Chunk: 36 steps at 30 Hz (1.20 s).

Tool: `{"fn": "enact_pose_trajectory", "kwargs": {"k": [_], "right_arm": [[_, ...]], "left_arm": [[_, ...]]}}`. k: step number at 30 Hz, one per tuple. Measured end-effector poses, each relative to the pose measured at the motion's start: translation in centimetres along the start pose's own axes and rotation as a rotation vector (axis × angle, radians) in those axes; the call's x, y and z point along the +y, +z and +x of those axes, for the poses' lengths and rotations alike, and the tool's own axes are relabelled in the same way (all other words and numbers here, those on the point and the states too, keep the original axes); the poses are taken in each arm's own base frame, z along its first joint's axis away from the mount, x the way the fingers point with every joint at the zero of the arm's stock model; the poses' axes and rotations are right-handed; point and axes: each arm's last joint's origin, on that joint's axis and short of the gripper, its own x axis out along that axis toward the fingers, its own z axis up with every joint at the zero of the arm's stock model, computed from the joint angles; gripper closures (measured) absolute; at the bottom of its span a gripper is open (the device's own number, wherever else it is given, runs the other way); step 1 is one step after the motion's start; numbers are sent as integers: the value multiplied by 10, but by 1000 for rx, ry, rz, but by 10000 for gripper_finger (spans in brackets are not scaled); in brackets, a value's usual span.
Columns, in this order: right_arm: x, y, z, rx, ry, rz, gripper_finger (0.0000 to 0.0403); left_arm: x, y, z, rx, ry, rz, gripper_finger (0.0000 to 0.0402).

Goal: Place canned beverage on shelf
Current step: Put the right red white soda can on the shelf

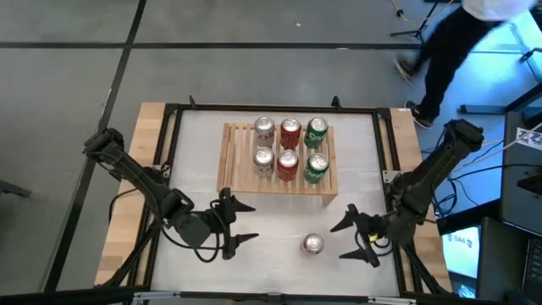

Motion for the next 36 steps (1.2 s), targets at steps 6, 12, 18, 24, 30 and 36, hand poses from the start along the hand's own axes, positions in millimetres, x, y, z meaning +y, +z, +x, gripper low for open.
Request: {"fn": "enact_pose_trajectory", "kwargs": {"k": [6, 12, 18, 24, 30, 36], "right_arm": [[10, -19, 6, 28, -48, 102, 11], [10, -30, 15, 42, -101, 234, 11], [8, -32, 18, 3, -161, 269, 11], [11, -29, 23, -52, -216, 216, 13], [19, -31, 37, -56, -270, 113, 47], [24, -40, 52, -9, -285, 76, 94]], "left_arm": [[1, -4, 1, 5, 5, -20, 64], [1, -3, 1, 4, 4, -20, 64], [1, -3, 1, 5, 5, -19, 64], [1, -4, 1, 6, 6, -18, 64], [1, -4, 1, 6, 6, -18, 64], [1, -4, 1, 7, 5, -17, 64]]}}
